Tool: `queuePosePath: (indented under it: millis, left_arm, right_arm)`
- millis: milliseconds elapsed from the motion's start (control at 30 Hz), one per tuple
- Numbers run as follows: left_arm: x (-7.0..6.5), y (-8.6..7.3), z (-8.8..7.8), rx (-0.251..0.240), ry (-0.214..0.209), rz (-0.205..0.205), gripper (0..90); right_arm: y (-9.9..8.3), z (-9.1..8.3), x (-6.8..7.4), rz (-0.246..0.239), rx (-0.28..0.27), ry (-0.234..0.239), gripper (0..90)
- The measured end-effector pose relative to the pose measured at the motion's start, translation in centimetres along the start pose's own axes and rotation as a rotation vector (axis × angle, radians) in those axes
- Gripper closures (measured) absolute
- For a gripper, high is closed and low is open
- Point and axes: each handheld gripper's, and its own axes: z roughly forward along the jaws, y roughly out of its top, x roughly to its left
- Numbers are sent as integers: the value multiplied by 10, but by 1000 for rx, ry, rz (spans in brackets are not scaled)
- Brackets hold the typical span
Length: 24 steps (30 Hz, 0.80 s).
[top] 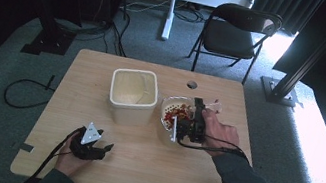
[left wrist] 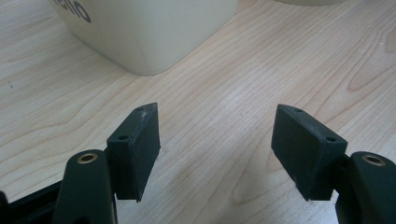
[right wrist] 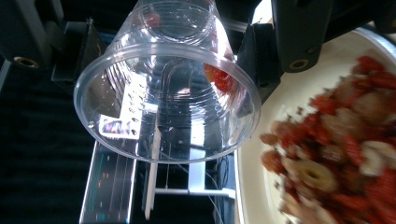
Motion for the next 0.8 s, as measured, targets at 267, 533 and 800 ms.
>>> queuePosePath:
  millis: [267,533,800]
  left_arm:
    - [-1,0,2,1,-3,-3,332]
    - [1,0,3,8,-3,-1,332]
    - [0,0,2,5,-4,-2,332]
  right_arm:
    - [-1,3,-3,47,17,8,348]
    - [1,5,2,43,19,20,347]
    - [6,3,3,21,3,18,347]
